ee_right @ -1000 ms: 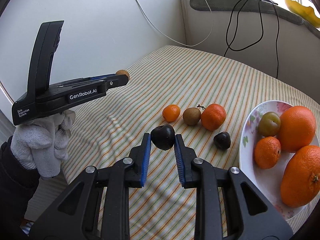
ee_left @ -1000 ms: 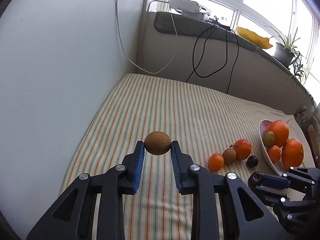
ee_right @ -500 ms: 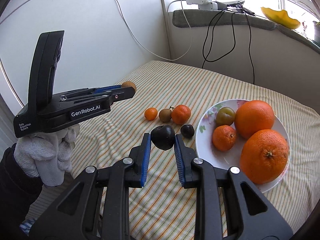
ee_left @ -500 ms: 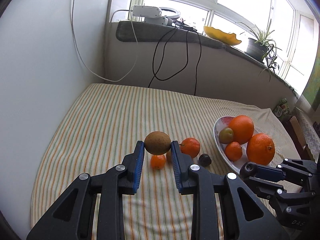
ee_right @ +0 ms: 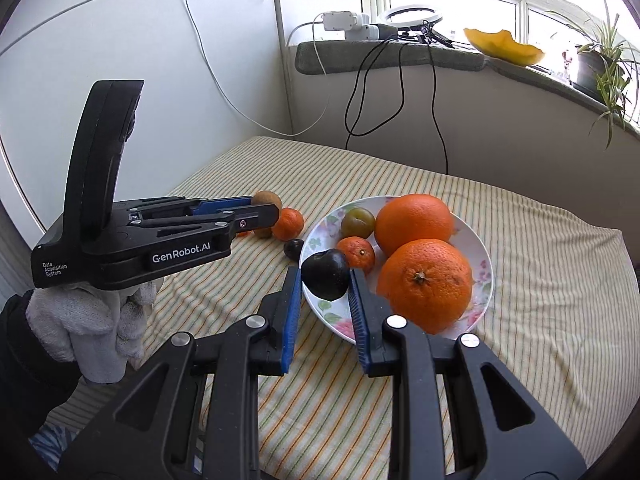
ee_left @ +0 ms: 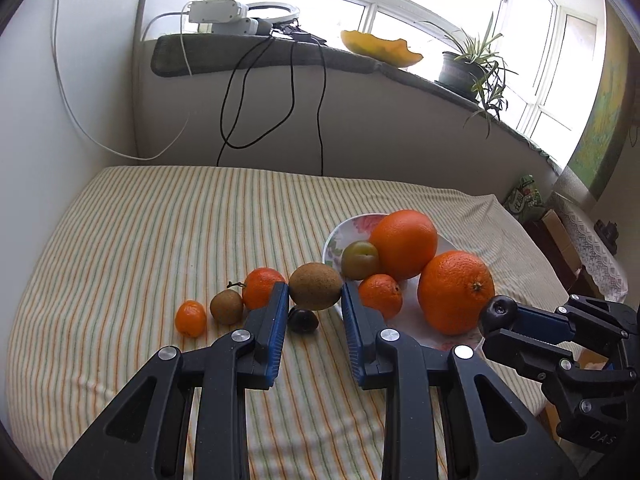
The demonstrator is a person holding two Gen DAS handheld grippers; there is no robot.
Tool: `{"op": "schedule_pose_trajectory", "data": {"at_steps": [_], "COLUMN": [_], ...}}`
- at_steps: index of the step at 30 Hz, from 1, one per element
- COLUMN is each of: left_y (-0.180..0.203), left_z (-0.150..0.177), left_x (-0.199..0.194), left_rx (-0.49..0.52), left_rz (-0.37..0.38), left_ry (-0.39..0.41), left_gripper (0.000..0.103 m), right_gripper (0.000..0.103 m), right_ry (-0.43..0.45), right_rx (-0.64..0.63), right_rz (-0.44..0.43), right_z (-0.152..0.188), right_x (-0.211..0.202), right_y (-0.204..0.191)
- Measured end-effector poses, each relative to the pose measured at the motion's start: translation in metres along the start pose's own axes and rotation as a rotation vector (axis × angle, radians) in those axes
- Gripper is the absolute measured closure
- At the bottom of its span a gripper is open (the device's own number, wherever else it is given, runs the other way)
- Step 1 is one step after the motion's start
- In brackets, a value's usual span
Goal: Organize fruits
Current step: 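Carry the brown kiwi with the left gripper to the plate while the right gripper carries the plum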
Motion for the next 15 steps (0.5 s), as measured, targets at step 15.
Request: {"op": "schedule_pose_trajectory", "data": {"at_steps": [15], "left_y": [0.023], "left_z": [-0.004], "left_x": [0.025], "left_rx": [0.033], "left_rz": [0.041], "left_ry": [-0.035], "left_gripper": [0.078], "right_gripper": [0.078], "right_ry": [-0.024], "right_rx": [-0.009], "right_rz": [0.014], "right_z": [0.007], "right_x": [0.012], "right_y": [0.004]}}
Point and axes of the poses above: each gripper's, at about its wrist camera, not at the fingertips, and x roughly the way its jaws point, y to its right, z to its underside, the point moved 1 cm from there along x, roughly the way its jaws point, and after that the axes turned 4 degrees about y, right-handed, at the moved point
